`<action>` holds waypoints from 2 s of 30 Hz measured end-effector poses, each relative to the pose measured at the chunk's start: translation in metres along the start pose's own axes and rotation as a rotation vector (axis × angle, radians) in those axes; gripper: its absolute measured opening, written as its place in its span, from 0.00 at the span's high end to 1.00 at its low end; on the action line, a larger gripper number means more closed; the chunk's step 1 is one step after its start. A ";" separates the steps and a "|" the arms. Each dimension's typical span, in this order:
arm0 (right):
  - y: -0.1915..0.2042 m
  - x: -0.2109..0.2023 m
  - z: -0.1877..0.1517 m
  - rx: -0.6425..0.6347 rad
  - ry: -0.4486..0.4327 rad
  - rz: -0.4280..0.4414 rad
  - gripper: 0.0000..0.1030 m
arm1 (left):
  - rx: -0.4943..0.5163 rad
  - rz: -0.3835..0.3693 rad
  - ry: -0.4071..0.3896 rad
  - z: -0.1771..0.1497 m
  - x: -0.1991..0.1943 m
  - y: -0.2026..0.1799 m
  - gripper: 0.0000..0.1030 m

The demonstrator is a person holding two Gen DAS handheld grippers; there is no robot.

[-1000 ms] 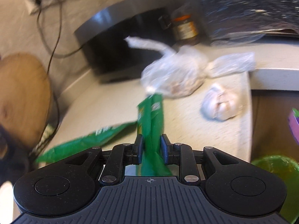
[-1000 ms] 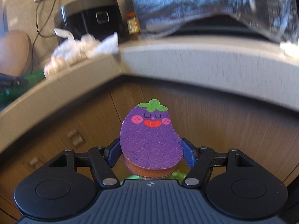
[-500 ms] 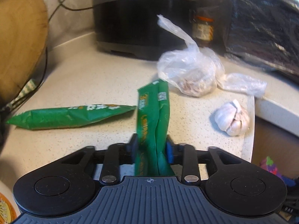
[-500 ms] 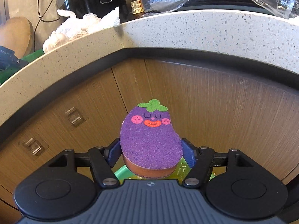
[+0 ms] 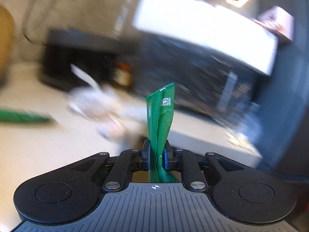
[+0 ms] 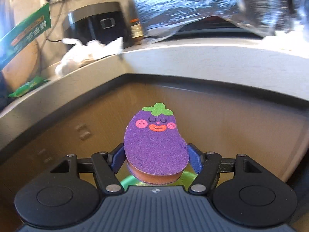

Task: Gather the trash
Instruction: 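Carry the sponge toward the bin with the right tool while the left tool grasps the green packet, then lower both tools into the bin and release the eggplant sponge and green packet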

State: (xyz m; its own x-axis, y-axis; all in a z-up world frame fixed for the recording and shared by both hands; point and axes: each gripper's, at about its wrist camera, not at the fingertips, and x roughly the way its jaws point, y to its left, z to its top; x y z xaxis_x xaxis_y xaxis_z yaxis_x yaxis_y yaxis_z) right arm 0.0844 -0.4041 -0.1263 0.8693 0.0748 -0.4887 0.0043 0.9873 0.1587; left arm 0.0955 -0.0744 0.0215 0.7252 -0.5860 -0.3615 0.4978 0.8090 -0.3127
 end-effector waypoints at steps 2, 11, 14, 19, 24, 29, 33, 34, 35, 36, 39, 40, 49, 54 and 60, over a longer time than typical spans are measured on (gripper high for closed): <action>-0.010 -0.008 -0.005 0.009 -0.004 -0.056 0.34 | -0.057 -0.072 0.094 -0.033 0.023 -0.008 0.84; -0.040 0.016 -0.026 0.066 0.109 -0.130 0.34 | -0.496 0.013 0.716 -0.215 0.208 0.044 0.84; -0.047 0.032 -0.034 0.090 0.172 -0.134 0.34 | -0.629 0.118 0.798 -0.256 0.251 0.063 0.84; -0.054 0.048 -0.040 0.105 0.246 -0.130 0.34 | -0.753 0.195 0.866 -0.302 0.288 0.082 0.83; -0.066 0.054 -0.044 0.155 0.282 -0.100 0.34 | -0.842 0.274 0.884 -0.324 0.302 0.093 0.79; -0.065 0.060 -0.048 0.147 0.312 -0.076 0.34 | -0.858 0.211 0.840 -0.314 0.291 0.102 0.79; -0.059 0.069 -0.050 0.136 0.372 -0.025 0.34 | -0.751 0.148 0.797 -0.286 0.270 0.106 0.79; -0.059 0.072 -0.050 0.145 0.391 -0.015 0.34 | -0.712 0.142 0.802 -0.282 0.265 0.105 0.79; -0.059 0.077 -0.050 0.164 0.419 0.004 0.34 | -0.684 0.138 0.814 -0.279 0.263 0.104 0.79; -0.059 0.085 -0.049 0.192 0.450 0.025 0.34 | -0.664 0.135 0.828 -0.280 0.263 0.102 0.79; -0.053 0.108 -0.048 0.216 0.542 0.032 0.34 | -0.593 0.087 0.871 -0.287 0.273 0.090 0.79; -0.047 0.115 -0.050 0.191 0.570 0.031 0.34 | -0.545 0.070 0.892 -0.291 0.279 0.083 0.79; -0.005 0.198 -0.083 0.010 0.887 0.067 0.34 | -0.529 -0.071 1.024 -0.310 0.263 0.074 0.79; 0.024 0.260 -0.113 -0.033 1.008 0.132 0.34 | -0.472 -0.032 0.843 -0.259 0.212 0.091 0.79; 0.033 0.325 -0.184 -0.056 1.219 0.071 0.34 | -0.450 -0.015 0.782 -0.237 0.179 0.098 0.79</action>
State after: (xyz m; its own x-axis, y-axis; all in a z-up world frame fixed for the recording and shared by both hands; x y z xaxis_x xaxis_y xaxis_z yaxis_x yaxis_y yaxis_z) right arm 0.2760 -0.3210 -0.4381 -0.1665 0.1813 -0.9692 -0.0714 0.9782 0.1952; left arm 0.1612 -0.1107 -0.2816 0.1075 -0.5935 -0.7976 0.1521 0.8026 -0.5768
